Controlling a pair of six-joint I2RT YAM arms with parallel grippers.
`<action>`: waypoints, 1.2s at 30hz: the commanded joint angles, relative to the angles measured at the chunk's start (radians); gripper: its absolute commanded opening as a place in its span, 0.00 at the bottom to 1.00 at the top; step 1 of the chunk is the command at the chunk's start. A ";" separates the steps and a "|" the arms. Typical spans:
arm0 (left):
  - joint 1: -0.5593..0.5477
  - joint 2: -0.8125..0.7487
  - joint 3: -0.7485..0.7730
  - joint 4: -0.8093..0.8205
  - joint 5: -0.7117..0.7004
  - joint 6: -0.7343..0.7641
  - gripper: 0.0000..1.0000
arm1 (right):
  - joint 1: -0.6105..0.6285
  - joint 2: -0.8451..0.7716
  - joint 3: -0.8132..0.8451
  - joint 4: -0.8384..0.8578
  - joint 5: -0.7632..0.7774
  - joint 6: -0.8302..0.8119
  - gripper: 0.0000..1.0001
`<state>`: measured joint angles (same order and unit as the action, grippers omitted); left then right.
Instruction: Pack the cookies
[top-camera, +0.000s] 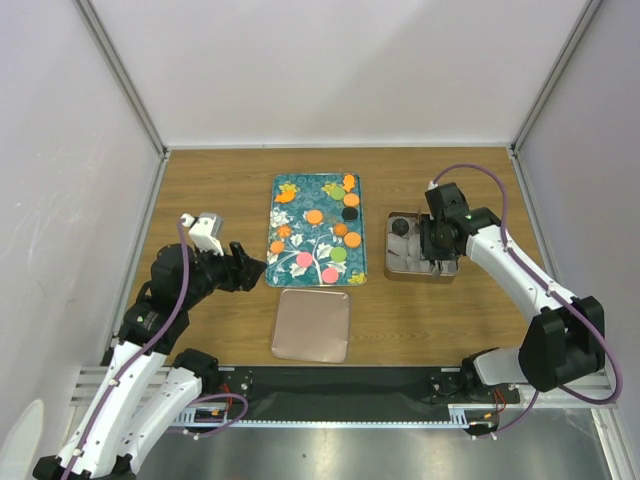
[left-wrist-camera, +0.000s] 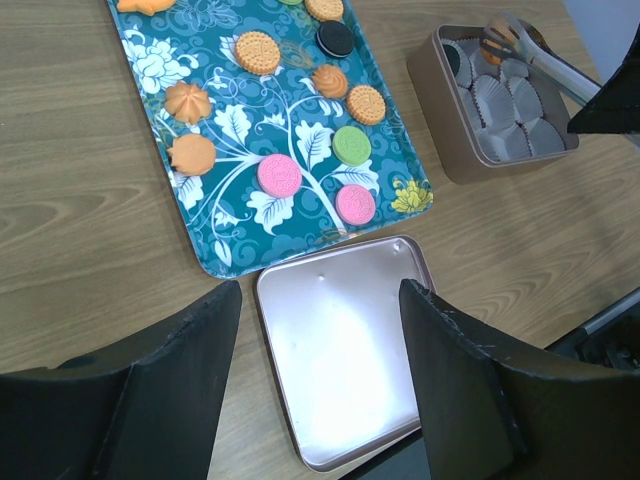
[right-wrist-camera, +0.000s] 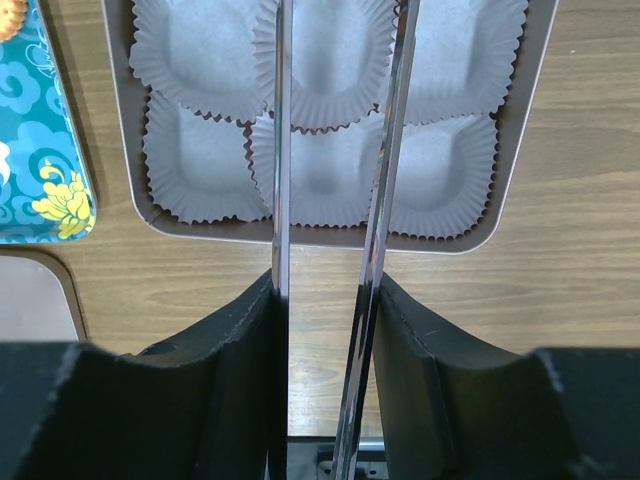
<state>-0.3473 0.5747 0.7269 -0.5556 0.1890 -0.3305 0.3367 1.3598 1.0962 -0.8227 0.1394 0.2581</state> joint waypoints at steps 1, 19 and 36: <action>-0.010 -0.007 -0.004 0.023 0.003 0.011 0.71 | -0.007 0.004 -0.002 0.049 -0.011 -0.005 0.43; -0.019 -0.009 -0.004 0.022 -0.005 0.011 0.72 | 0.007 -0.097 0.037 -0.004 -0.058 0.013 0.48; -0.025 -0.021 -0.003 0.013 -0.040 0.004 0.73 | 0.347 0.211 0.280 0.023 -0.032 -0.017 0.50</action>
<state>-0.3645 0.5640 0.7269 -0.5560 0.1703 -0.3313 0.6834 1.5345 1.3045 -0.8261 0.1104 0.2691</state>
